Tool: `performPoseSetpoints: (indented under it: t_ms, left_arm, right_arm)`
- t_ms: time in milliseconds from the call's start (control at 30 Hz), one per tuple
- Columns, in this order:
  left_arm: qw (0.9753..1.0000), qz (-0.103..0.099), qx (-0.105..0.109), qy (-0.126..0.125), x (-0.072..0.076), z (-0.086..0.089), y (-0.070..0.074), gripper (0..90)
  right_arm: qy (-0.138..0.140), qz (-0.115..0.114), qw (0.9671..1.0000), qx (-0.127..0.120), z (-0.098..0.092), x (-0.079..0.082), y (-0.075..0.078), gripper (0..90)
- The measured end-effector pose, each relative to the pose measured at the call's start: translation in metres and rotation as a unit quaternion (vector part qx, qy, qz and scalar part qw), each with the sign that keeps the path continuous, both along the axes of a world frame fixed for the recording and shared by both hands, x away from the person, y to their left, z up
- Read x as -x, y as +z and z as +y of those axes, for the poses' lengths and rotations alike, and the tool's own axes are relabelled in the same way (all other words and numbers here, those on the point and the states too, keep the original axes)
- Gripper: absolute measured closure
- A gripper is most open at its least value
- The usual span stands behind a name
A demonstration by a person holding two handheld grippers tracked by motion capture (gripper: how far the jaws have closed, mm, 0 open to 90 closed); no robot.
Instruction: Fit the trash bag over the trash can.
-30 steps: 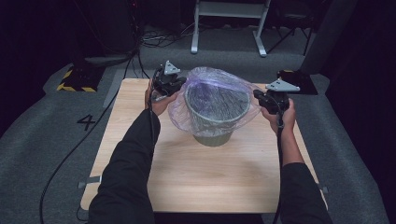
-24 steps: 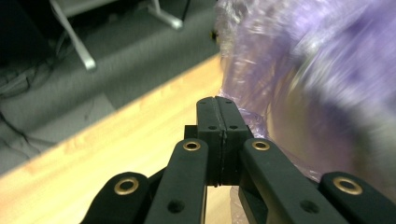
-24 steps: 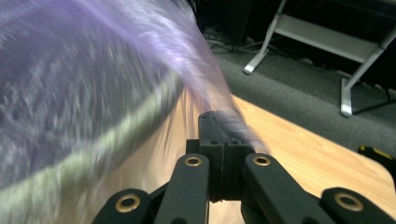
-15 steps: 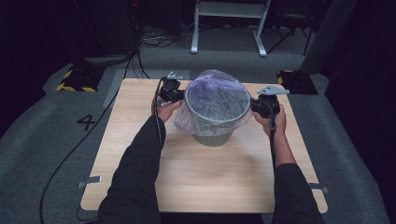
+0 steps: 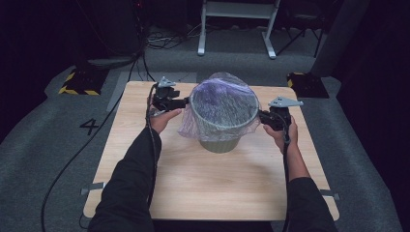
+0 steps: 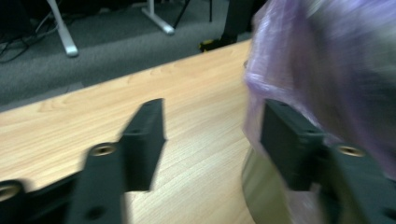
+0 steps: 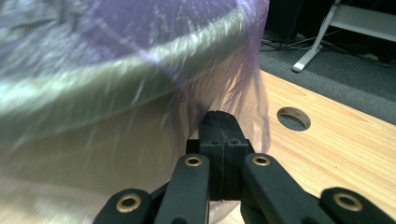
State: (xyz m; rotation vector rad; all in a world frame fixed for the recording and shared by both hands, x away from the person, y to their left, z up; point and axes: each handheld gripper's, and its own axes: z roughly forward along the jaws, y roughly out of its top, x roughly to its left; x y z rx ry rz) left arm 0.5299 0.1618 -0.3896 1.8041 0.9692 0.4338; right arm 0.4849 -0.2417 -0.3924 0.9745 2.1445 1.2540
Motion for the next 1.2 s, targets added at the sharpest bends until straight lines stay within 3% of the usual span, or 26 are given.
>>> performPoseSetpoints:
  t_ms: [100,167,267,333,400,500,567,633,667,700,767,800,900,1033,1200]
  left_arm:
    - [0.9991,-0.028,-0.021,-0.023,0.019,0.012,0.011,21.6]
    - [0.9981,-0.042,-0.021,-0.038,0.032,0.016,0.016,20.1]
    - [0.9933,-0.069,-0.024,-0.09,0.059,0.016,0.02,15.9]
    - [0.9891,-0.075,-0.017,-0.126,0.077,0.013,0.017,15.2]
    - [0.9855,-0.064,-0.025,-0.156,0.089,0.005,0.011,14.9]
    - [0.9806,-0.065,-0.032,-0.182,0.105,-0.01,0.002,15.4]
    - [0.977,-0.066,-0.036,-0.199,0.113,-0.021,-0.002,15.9]
    - [0.9749,-0.069,-0.045,-0.207,0.117,-0.031,-0.007,23.3]
    - [0.9753,-0.071,-0.052,-0.203,0.118,-0.036,-0.008,29.2]
    - [0.9754,-0.072,-0.064,-0.199,0.118,-0.039,-0.009,39.0]
    - [0.973,-0.084,-0.08,-0.199,0.117,-0.042,-0.01,53.6]
    - [0.9722,-0.087,-0.085,-0.2,0.116,-0.043,-0.011,62.2]
    - [0.9719,-0.087,-0.091,-0.199,0.114,-0.042,-0.012,74.4]
    - [0.9698,-0.082,-0.103,-0.205,0.111,-0.042,-0.016,86.9]
    - [0.9669,-0.077,-0.115,-0.215,0.108,-0.045,-0.02,89.6]
  right_arm:
    - [-0.001,-0.006,1.0,-0.002,-0.005,0.006,0.002,90.0]
    - [-0.003,-0.009,1.0,-0.002,-0.009,0.009,0.004,90.0]
    - [-0.004,-0.016,0.9998,-0.007,-0.014,0.015,0.006,90.0]
    - [-0.009,-0.023,0.9996,-0.01,-0.018,0.018,0.009,73.8]
    - [-0.017,-0.027,0.9993,-0.019,-0.023,0.022,0.011,65.4]
    - [-0.03,-0.034,0.9988,-0.017,-0.031,0.025,0.015,45.3]
    - [-0.023,-0.041,0.9986,-0.023,-0.035,0.027,0.018,39.9]
    - [-0.017,-0.044,0.9987,-0.019,-0.036,0.029,0.021,32.5]
    - [-0.019,-0.048,0.9986,-0.012,-0.036,0.03,0.022,29.0]
    - [-0.02,-0.052,0.9984,-0.007,-0.035,0.031,0.024,28.3]
    - [-0.015,-0.06,0.998,-0.004,-0.033,0.033,0.026,28.3]
    - [-0.013,-0.065,0.9978,-0.005,-0.033,0.034,0.028,28.9]
    - [-0.021,-0.088,0.9959,-0.004,-0.033,0.036,0.035,40.7]
    - [-0.025,-0.098,0.9949,0.0,-0.034,0.035,0.043,42.6]
    - [-0.023,-0.099,0.9948,0.005,-0.031,0.026,0.047,40.3]
